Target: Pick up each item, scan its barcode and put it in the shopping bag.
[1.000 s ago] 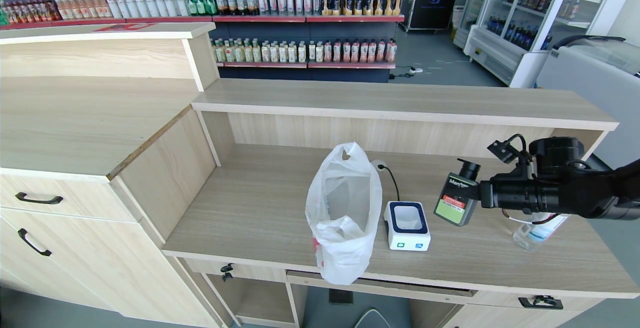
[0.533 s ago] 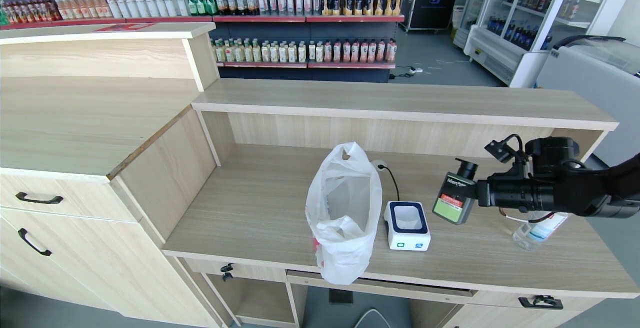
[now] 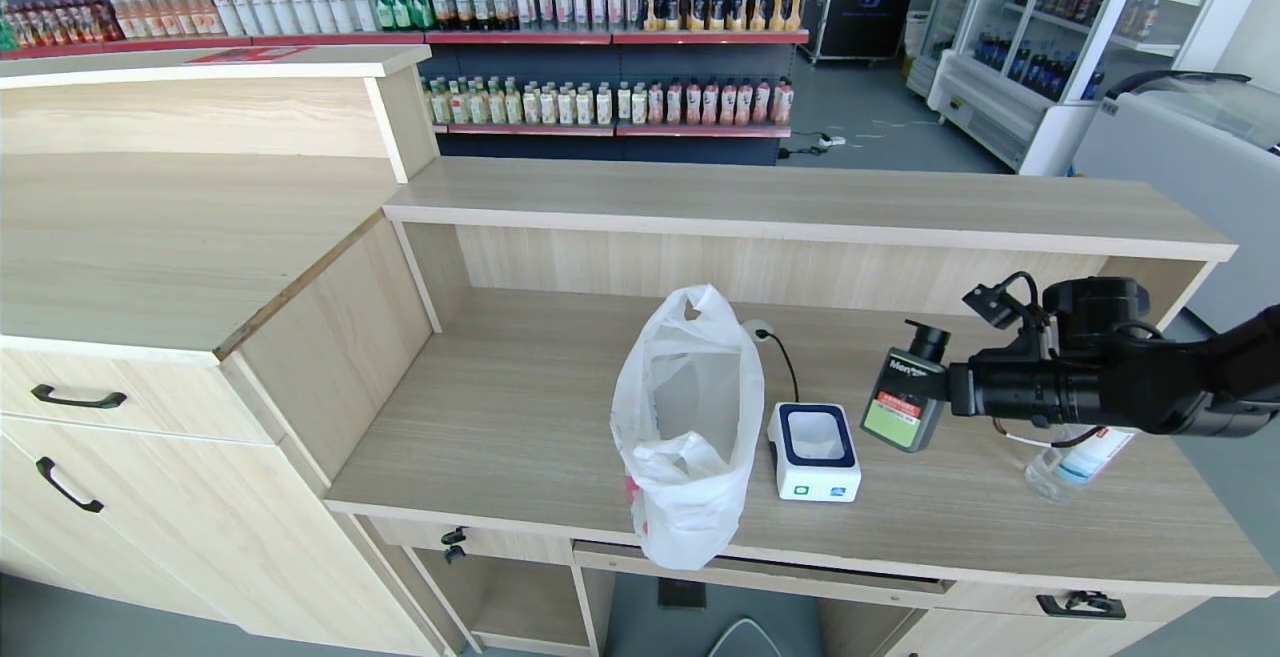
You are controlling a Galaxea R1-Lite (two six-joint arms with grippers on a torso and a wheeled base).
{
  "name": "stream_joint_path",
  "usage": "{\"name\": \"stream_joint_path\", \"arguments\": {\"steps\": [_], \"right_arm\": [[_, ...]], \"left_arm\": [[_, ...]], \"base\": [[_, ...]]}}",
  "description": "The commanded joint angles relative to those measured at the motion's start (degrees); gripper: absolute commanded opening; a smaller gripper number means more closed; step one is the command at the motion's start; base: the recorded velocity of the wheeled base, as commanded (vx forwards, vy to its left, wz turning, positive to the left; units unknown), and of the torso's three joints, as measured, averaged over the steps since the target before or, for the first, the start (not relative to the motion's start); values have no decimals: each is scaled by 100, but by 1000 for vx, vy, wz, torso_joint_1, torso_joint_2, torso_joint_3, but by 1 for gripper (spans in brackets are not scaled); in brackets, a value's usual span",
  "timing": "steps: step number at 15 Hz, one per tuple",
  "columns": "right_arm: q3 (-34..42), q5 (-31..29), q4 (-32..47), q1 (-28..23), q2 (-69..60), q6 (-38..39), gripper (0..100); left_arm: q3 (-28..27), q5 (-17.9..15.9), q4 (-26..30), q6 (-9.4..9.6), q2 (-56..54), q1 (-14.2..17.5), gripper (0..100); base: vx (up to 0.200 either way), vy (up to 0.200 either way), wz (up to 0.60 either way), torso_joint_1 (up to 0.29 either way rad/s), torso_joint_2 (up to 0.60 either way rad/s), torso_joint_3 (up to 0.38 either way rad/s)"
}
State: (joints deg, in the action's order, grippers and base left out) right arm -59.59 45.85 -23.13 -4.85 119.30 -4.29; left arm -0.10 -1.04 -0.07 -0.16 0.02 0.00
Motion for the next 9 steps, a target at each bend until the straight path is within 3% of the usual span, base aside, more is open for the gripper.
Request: {"name": "stream_joint_path", "arguments": {"steps": [1,5,7,8,9], "right_arm": [[17,3,-8,19,-3,-28,0],[193,-111,-561,28,-293,-538,0],[870,-1553,-641,-183,-908,-2304,0],[1063,-2054,-702,-271,-1154,-2867,0],[1292,-2150,-992,-376,-1427,-3262,0]], "left_arm": [[1,-2,-1,-2,-2,0,100],[1,-2,-1,-2,-2,0,100],[1,-2,-1,-2,-2,0,100],[1,-2,-1,-2,-2,0,100],[1,-2,-1,-2,-2,0,100]], "base": [[0,0,0,0,0,0],[0,0,0,0,0,0],[0,0,0,0,0,0],[0,0,0,0,0,0],[0,0,0,0,0,0]]}}
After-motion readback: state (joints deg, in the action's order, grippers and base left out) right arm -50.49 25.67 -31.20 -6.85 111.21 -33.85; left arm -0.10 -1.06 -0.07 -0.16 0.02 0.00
